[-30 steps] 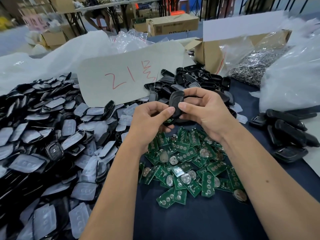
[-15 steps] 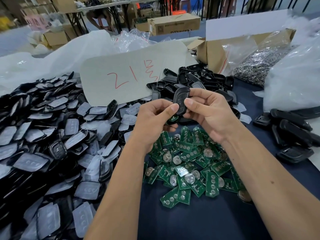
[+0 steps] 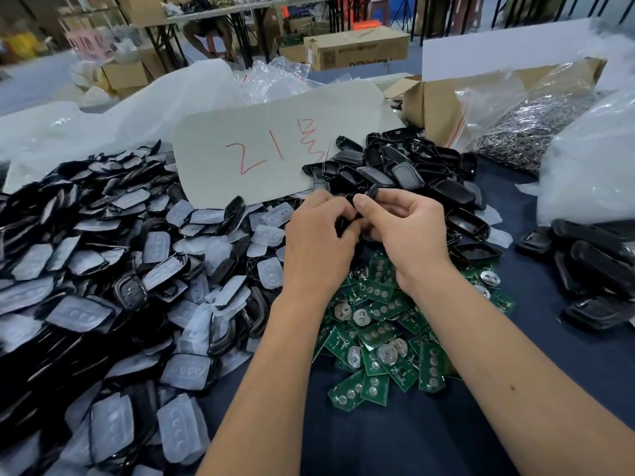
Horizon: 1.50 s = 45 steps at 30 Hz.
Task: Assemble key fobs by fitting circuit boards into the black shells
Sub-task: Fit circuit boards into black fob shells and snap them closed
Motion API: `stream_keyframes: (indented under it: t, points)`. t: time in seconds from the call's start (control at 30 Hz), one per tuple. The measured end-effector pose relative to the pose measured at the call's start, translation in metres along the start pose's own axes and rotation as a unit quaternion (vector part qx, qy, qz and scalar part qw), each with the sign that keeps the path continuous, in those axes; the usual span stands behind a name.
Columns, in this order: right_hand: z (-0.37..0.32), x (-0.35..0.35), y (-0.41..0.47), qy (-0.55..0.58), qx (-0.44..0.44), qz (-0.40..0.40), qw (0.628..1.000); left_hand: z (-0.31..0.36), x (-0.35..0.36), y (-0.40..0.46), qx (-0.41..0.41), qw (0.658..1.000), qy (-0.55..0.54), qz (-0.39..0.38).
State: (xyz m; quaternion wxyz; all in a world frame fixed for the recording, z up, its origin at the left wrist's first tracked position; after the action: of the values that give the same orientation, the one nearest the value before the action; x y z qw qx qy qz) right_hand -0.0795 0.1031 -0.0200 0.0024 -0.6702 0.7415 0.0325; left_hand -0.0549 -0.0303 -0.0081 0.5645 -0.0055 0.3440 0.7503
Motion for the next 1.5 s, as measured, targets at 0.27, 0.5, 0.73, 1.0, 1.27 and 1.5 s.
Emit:
stream_keyframes:
  t: [0.27, 0.5, 0.73, 1.0, 1.27, 1.5]
  points:
    - [0.000, -0.016, 0.010, 0.229, 0.121, -0.124, 0.958, -0.004, -0.005, -0.001, -0.196, 0.920, -0.334, 0.059]
    - [-0.002, -0.016, 0.008, 0.191, 0.092, -0.186, 0.959, -0.011, -0.009, 0.000, -0.236, 0.870, -0.424, 0.088]
    - [-0.002, -0.015, 0.007, 0.185, 0.086, -0.196, 0.959, -0.013, -0.008, 0.000, -0.248, 0.869, -0.416, 0.097]
    - [-0.004, -0.015, 0.008, 0.173, 0.033, -0.228, 0.958, -0.010, -0.013, 0.000, -0.217, 0.907, -0.348, 0.099]
    - [-0.004, -0.016, 0.007, 0.163, -0.015, -0.270, 0.949, -0.004, -0.010, -0.002, -0.329, 0.813, -0.481, -0.008]
    - [-0.005, -0.012, 0.004, 0.202, -0.002, -0.285, 0.937, -0.004, -0.011, -0.002, -0.318, 0.819, -0.476, -0.025]
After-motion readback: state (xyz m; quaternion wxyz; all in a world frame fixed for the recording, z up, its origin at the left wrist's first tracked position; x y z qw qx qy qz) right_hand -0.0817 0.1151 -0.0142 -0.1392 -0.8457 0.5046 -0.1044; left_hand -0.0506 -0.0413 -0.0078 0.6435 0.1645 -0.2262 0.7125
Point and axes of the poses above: each hand's wrist, its own y-axis towards the middle knuckle, its own x-axis out of the palm, z = x × y, the point moved 3 cm from there along y, towards the middle knuckle, and after that the axes turned 15 degrees about -y, right-handed, at the moved point
